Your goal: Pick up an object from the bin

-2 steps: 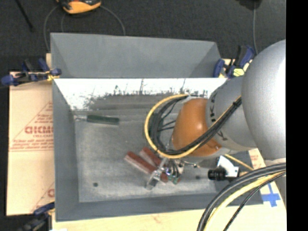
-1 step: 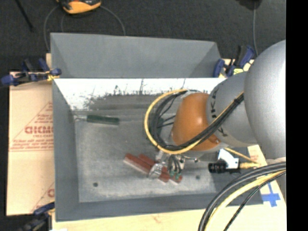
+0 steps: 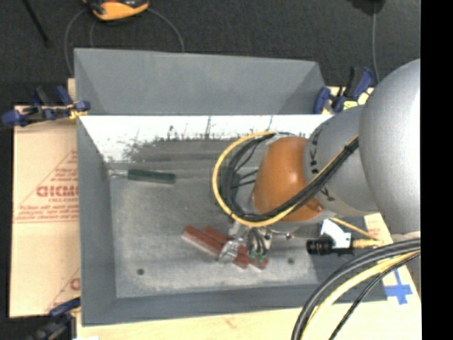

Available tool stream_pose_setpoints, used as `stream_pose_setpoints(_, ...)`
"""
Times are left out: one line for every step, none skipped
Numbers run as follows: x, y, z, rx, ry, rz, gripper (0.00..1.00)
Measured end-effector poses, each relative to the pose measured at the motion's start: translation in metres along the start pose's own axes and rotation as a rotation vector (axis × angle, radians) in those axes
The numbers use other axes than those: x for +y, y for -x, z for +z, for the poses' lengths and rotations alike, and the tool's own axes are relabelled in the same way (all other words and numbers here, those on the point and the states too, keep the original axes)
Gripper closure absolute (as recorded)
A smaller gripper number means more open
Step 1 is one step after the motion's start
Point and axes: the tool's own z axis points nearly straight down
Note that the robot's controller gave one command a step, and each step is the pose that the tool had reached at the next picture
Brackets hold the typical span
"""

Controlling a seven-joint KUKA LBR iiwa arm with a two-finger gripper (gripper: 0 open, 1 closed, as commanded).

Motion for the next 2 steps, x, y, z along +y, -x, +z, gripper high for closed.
stream_pose_setpoints(0.0001, 0.0000, -0.0009, 0.001, 0.000, -0.001, 1.00)
stream_pose_setpoints(-0.0013, -0.0021, -0.0072, 0.004, -0.005, -0.002, 1.00)
